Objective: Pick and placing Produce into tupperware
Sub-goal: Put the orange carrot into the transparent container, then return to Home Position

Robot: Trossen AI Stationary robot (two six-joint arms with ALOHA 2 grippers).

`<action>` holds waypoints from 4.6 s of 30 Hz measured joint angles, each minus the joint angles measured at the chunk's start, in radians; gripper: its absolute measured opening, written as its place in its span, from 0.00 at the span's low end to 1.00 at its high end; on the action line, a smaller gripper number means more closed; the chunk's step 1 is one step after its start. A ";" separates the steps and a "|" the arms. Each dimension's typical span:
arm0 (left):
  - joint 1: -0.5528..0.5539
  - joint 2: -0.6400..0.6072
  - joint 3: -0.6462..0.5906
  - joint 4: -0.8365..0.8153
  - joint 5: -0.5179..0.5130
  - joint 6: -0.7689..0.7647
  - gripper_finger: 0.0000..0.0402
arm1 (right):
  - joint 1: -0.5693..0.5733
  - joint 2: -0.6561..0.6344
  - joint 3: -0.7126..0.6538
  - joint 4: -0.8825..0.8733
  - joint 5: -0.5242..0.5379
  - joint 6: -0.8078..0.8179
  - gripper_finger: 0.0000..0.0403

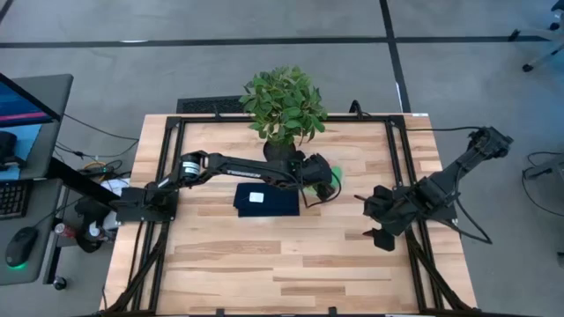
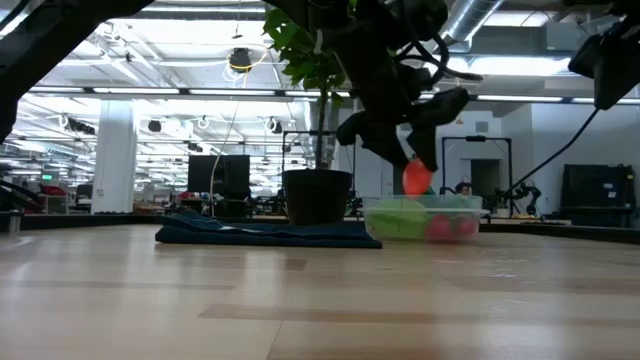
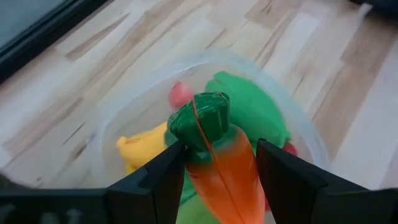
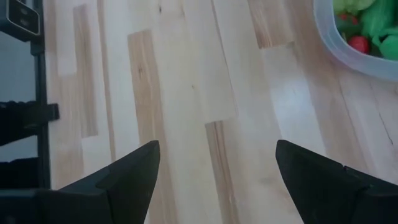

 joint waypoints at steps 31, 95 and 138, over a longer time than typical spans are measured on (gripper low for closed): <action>0.002 0.010 0.127 -0.025 -0.002 0.145 0.70 | 0.049 0.001 0.000 -0.033 0.109 0.027 0.78; -0.421 -0.431 0.139 -0.568 -1.051 -0.278 0.70 | -0.520 -0.132 0.000 0.734 -0.086 -0.828 0.78; -0.314 -0.478 0.089 -0.050 -0.084 0.756 0.70 | -1.055 -0.881 -0.456 0.869 -0.622 -0.650 0.78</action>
